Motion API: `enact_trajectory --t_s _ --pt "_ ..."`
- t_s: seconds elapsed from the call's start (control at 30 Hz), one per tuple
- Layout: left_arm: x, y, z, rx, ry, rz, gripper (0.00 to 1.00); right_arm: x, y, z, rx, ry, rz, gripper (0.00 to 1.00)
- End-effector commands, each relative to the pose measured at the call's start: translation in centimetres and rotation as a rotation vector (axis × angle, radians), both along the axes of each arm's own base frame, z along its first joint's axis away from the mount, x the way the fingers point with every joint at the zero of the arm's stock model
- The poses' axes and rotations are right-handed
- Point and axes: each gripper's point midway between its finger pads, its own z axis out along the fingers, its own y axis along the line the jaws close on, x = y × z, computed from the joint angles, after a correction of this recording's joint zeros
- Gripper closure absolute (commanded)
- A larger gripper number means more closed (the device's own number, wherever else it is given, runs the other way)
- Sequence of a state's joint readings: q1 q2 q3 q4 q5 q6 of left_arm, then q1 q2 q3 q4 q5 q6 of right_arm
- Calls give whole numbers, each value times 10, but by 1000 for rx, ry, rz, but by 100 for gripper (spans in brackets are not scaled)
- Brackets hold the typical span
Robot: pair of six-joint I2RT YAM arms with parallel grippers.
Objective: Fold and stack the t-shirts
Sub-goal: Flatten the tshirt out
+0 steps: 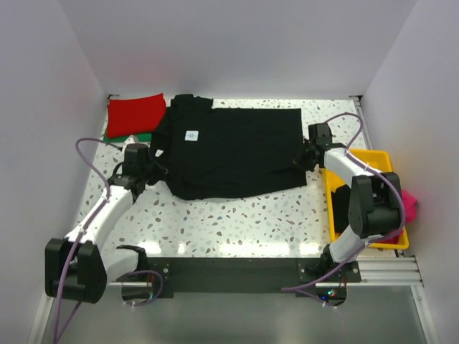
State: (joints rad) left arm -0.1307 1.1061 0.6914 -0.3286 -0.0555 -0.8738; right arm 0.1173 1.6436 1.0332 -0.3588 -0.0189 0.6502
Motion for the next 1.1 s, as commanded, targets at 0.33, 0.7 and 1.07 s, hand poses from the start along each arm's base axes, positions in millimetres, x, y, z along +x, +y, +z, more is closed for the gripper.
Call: enact_trajectory --t_s 0.33,0.7,1.07 --pt "115 -6 18 23 -123 -166 85 16 3 -4 1 9 16 100" --pt "68 10 25 56 -127 -109 42 12 1 -5 -5 4 22 100" --pt "11 14 -32 14 -55 -44 56 9 2 -2 -3 -5 27 100"
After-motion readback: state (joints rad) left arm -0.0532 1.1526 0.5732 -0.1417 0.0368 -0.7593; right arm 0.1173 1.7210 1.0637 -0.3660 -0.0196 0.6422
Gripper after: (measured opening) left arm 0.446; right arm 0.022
